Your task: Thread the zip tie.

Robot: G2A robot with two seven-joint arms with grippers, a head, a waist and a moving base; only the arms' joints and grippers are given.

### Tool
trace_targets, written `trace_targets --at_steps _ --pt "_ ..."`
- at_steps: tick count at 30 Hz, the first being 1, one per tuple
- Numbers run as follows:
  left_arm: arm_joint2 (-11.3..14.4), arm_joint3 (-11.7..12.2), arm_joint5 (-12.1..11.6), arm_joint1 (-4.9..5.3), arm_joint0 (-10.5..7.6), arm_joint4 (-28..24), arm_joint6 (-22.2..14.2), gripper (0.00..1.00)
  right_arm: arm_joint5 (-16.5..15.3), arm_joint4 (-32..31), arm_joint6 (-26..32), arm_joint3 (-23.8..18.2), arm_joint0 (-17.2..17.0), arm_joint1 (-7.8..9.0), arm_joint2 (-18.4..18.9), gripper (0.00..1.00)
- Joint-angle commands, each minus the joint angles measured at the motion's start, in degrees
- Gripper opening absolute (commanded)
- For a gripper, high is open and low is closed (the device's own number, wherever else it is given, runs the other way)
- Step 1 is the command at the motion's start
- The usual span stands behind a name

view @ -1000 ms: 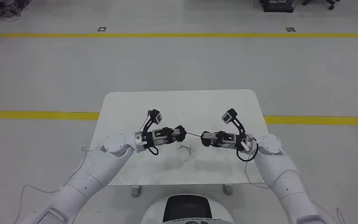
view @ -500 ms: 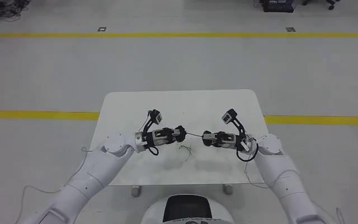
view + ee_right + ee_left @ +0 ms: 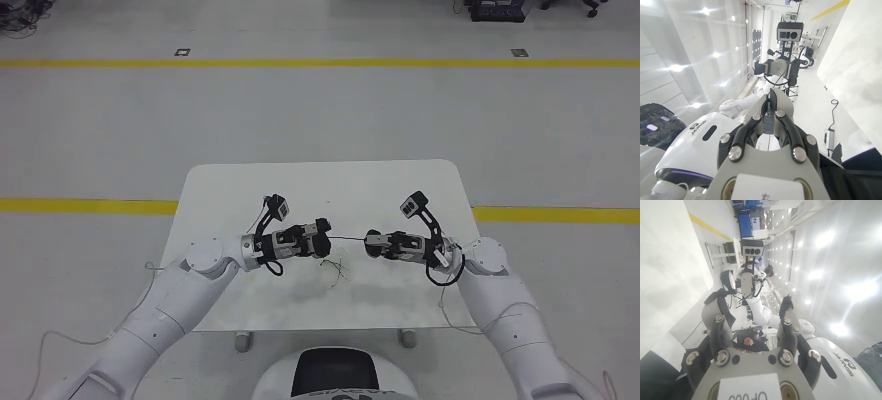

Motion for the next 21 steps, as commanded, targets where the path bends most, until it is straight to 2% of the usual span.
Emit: trace_targets --at_steps 1,6,9,13,15,21 --pt "0.0 0.0 0.0 0.00 0.00 0.0 0.0 1.00 0.0 0.0 0.0 0.0 0.0 -0.01 0.0 0.00" --pt "0.2 -0.5 0.5 -0.05 0.14 0.4 0.6 1.00 0.6 -0.4 -1.2 -1.2 -0.5 0.02 -0.6 0.00" --pt "1.0 -1.2 1.4 -0.17 -0.39 1.1 -2.1 1.00 0.8 1.5 0.0 -1.7 -0.6 0.18 -1.5 0.00" --pt "2.1 -0.5 2.4 -0.61 -1.56 1.1 -3.9 1.00 1.1 3.7 0.0 -1.8 -0.3 0.77 -3.7 0.00" --pt "2.5 -0.1 2.2 -0.75 -2.27 2.8 -3.3 1.00 0.5 4.5 0.0 -1.4 0.0 1.16 -4.3 0.00" --pt "2.5 -0.1 2.2 -0.75 -2.27 2.8 -3.3 1.00 0.5 4.5 0.0 -1.4 0.0 1.16 -4.3 0.00"
